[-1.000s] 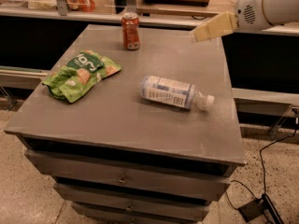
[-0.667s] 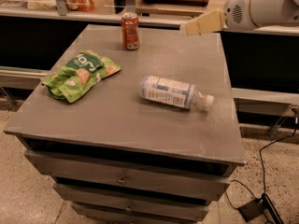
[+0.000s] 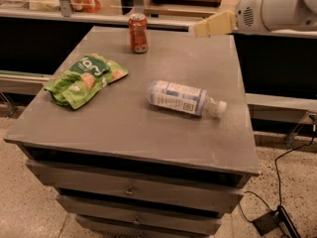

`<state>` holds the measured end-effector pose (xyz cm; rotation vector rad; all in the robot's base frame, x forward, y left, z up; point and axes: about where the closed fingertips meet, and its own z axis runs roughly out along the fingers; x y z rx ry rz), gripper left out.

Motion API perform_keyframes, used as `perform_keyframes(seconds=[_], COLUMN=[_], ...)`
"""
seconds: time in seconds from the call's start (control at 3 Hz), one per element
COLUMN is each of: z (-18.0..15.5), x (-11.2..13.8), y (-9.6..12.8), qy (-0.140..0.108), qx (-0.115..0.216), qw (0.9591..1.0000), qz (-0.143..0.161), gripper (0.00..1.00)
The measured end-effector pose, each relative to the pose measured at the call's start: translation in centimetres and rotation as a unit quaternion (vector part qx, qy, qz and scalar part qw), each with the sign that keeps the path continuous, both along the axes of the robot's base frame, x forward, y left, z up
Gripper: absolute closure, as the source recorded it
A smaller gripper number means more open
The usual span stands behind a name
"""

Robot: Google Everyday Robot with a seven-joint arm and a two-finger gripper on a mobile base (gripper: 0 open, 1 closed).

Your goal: Move coke can near blue plastic bottle

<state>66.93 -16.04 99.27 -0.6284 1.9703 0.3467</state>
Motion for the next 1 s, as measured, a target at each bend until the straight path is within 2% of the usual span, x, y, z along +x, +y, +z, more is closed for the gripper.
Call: perform_keyframes(seconds=[0.33,0.67,1.0], z=[-0.8,-1.6,-3.2], x=[1.8,2.9,3.9], y=[2.4,4.8,6.3], qy=[-0.021,-0.037,-0.047], qx=[0.033,0.037,0.006], qw=[0.9992,0.9984,0.9974], qz=[-0.001,0.022,0.055], gripper=[0.0,0.0,0.0])
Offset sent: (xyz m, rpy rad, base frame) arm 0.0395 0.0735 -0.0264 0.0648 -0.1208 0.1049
